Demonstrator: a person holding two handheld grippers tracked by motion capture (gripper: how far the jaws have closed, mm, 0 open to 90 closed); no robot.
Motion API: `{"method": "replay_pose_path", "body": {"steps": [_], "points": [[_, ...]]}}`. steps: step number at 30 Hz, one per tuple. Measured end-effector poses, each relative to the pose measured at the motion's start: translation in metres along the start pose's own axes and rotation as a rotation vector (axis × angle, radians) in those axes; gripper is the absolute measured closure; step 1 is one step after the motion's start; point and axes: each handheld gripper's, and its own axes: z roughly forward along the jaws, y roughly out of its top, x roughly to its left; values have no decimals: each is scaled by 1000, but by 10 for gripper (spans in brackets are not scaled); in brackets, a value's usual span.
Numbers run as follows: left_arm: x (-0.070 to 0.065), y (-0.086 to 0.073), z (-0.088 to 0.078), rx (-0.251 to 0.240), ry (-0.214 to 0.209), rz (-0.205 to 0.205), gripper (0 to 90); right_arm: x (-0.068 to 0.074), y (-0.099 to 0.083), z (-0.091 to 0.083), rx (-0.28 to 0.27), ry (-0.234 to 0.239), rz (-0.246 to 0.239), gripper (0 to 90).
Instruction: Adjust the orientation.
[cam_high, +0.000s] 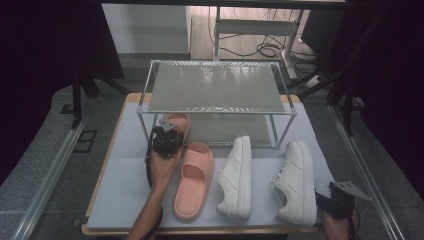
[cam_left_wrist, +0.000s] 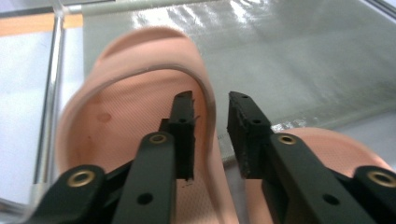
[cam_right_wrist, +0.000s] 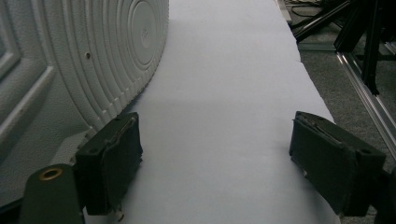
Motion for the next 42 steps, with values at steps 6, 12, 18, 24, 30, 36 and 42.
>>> {"method": "replay_pose_path", "body": {"steps": [6,12,18,24,30,36,42], "points": [[8,-8,-23,3,-37,20,644,0,0,0,0,0,0,169],[18,-25,-43,4,-75,18,637,0,0,0,0,0,0,169],[26,-43,-67,1,-107,13,699,0,0,0,0,0,0,169],[30,-58,-85,12,-140,6,814,0,0,0,0,0,1,169],[27,-71,-93,31,-165,16,894,0,0,0,0,0,1,169],[20,-85,-102,46,-164,41,896,0,0,0,0,0,2,169],[20,-92,-99,67,-152,43,896,0,0,0,0,0,2,169]]}}
